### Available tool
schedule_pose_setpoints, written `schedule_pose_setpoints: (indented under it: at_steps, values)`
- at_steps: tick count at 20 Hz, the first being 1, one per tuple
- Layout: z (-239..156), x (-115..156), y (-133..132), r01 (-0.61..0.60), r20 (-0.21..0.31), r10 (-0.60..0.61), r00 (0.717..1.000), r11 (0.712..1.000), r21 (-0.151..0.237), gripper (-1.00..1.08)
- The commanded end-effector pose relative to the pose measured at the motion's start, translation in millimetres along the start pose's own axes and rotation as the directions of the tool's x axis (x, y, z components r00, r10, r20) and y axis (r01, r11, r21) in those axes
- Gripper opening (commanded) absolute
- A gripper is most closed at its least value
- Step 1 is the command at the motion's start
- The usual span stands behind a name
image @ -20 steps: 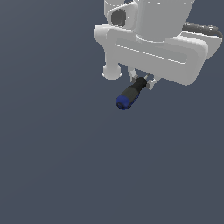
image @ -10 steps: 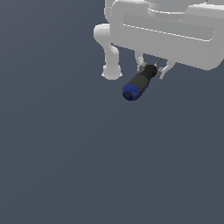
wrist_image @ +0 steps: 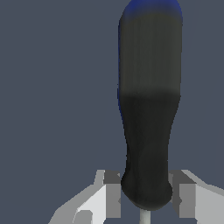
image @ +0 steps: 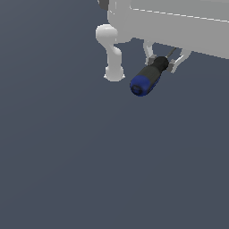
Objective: Pick up the object and move it to a goal position.
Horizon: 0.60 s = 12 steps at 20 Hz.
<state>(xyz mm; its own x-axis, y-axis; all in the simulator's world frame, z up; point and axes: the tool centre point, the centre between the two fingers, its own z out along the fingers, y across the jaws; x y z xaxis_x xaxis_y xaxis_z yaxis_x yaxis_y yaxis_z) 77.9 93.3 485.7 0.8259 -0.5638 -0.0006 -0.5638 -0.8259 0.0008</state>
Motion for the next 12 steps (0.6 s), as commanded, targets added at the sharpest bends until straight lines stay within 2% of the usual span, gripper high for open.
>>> schedule_pose_setpoints:
  at_steps: [1, 12]
  values:
    - [-4.2, 0.4, -1.3, 0.0, -0.001, 0.0, 1.0, 1.0, 0.001, -1.0]
    - [-9.4, 1.3, -3.5, 0.0, -0.001, 0.0, 1.0, 1.0, 0.001, -1.0]
